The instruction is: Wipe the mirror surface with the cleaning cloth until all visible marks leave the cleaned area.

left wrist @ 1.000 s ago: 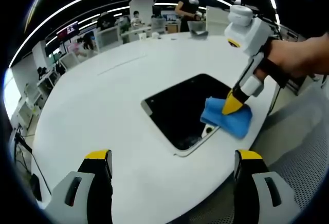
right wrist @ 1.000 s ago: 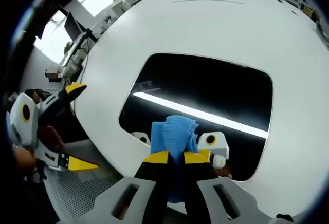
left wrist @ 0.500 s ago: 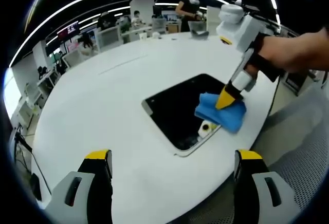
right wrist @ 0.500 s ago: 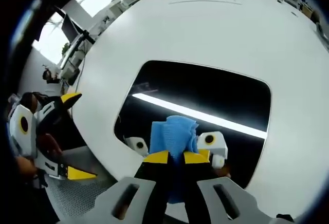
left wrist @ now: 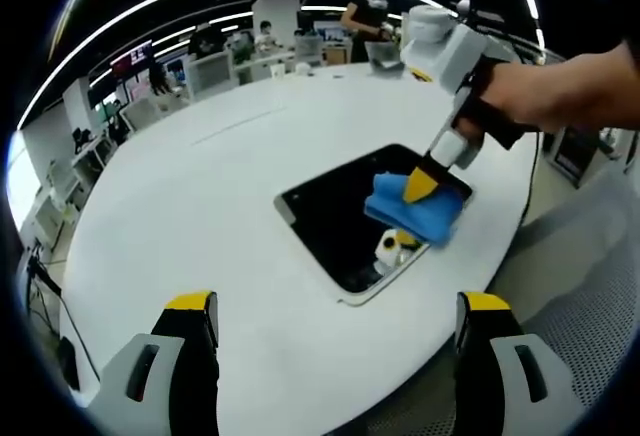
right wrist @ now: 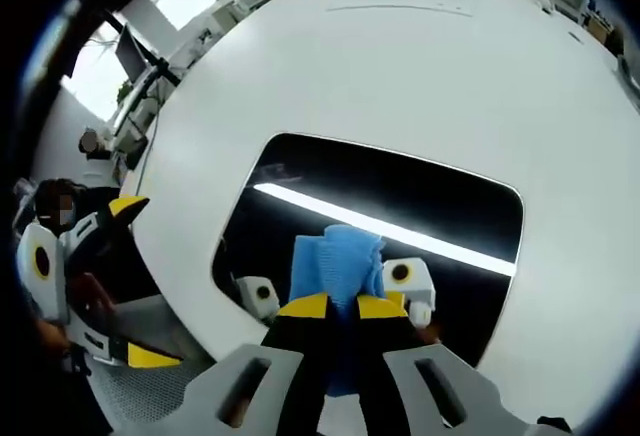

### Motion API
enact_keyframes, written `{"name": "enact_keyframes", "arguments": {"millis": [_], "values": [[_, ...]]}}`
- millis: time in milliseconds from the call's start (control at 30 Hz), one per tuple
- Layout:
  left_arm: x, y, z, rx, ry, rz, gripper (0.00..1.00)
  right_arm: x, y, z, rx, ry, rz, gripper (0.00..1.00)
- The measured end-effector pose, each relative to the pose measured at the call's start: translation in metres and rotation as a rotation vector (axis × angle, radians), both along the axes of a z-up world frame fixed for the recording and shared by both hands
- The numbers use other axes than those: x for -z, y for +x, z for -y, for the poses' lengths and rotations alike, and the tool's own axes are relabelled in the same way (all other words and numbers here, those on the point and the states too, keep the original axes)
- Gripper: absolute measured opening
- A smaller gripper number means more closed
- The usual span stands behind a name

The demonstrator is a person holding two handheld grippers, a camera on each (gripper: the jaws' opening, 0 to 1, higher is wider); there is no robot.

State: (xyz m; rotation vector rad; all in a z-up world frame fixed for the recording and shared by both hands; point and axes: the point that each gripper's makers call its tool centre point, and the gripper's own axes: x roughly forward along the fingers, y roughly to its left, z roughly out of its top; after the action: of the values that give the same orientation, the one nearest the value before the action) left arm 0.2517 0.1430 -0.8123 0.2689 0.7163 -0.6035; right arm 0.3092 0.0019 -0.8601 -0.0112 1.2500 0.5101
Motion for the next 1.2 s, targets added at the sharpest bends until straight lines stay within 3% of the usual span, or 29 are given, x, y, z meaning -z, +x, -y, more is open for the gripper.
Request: {"name": "enact_keyframes", "arguments": {"millis": [1200], "values": [[0.001,0.001,0.000,-0.004,-0.005,-0.002,0.99,-0.001,0.057,0.001,0.015,-0.041,0.033,0.03]]}}
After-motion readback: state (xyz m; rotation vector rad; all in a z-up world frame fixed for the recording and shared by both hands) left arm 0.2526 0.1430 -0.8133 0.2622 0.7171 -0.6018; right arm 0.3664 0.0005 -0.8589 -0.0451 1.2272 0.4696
